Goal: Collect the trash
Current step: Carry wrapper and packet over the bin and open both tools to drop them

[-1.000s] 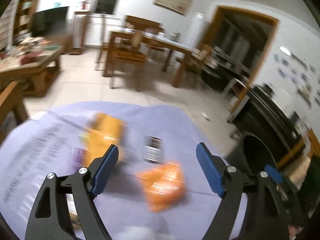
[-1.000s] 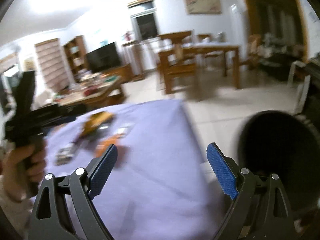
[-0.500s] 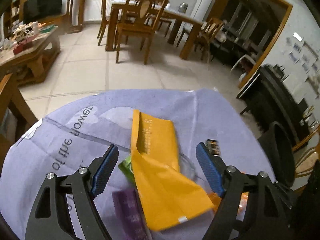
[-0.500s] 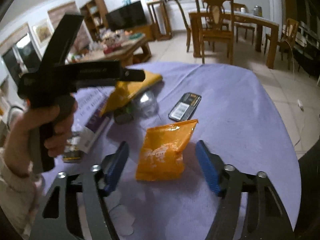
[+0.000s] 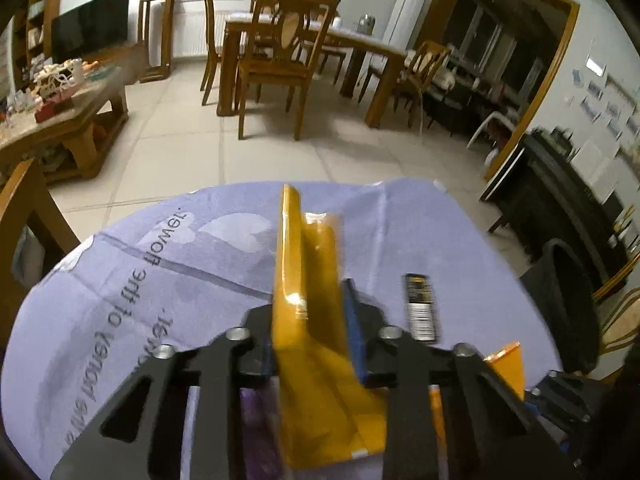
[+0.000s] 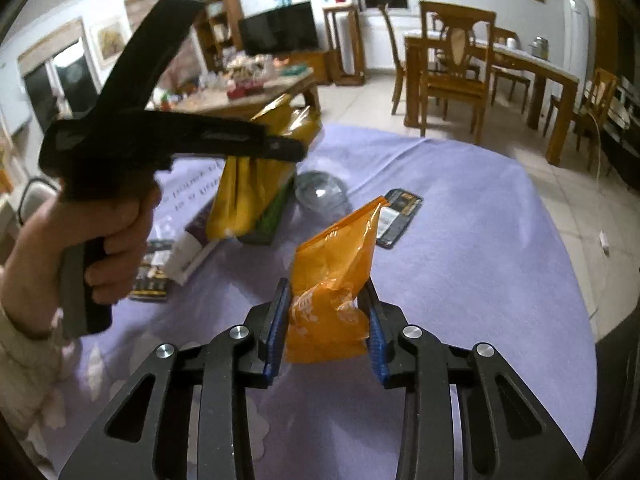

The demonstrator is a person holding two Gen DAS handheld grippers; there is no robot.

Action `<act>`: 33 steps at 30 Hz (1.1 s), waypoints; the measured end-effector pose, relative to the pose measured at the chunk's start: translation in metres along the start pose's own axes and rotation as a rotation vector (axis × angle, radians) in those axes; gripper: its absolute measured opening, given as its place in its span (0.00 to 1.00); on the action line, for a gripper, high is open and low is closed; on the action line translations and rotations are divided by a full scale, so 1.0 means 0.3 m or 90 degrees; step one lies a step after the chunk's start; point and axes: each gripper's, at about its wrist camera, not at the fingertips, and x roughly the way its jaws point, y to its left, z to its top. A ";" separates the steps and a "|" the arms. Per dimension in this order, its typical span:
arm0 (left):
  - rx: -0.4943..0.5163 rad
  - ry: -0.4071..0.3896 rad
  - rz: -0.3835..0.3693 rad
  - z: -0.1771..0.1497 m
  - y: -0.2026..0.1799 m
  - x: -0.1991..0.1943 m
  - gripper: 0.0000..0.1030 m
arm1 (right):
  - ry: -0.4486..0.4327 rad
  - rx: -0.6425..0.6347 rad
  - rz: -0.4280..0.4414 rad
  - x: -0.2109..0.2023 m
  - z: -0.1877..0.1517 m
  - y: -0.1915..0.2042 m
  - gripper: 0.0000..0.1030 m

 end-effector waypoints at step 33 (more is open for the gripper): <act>0.157 -0.037 -0.267 -0.178 -1.018 -0.007 0.18 | -0.333 0.316 -0.260 -0.880 -0.546 -0.863 0.34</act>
